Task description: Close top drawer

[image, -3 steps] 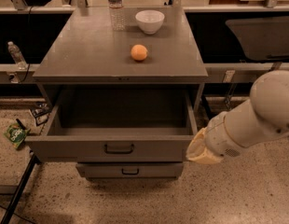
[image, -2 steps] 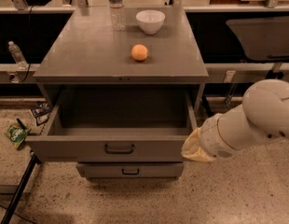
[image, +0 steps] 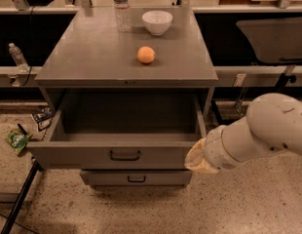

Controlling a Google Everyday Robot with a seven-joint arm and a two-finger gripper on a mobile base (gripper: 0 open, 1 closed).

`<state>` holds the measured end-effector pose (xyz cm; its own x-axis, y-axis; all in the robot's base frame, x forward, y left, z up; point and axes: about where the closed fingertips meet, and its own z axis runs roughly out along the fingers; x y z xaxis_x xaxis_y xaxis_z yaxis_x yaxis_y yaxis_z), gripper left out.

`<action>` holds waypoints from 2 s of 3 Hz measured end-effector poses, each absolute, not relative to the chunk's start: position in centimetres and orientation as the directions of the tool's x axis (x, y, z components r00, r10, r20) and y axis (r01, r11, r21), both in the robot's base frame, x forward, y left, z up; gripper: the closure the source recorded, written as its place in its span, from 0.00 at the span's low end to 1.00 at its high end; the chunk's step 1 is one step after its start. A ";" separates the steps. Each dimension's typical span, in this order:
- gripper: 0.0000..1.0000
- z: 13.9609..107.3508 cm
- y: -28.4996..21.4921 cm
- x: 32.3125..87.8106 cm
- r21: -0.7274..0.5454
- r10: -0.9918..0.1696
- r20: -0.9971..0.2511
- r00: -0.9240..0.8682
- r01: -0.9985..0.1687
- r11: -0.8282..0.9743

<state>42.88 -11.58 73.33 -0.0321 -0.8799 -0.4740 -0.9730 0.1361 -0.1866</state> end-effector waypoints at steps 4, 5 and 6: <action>1.00 66.1 -7.0 47.7 -0.433 -0.850 -0.480 0.216 -0.901 0.016; 1.00 65.4 -6.4 49.2 -0.471 -0.858 -0.459 0.230 -0.882 0.016; 1.00 64.9 -5.9 51.5 -0.491 -0.866 -0.444 0.231 -0.871 0.020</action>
Offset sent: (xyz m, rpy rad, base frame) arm 0.0326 0.0354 -0.0677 0.0500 -0.2172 0.1367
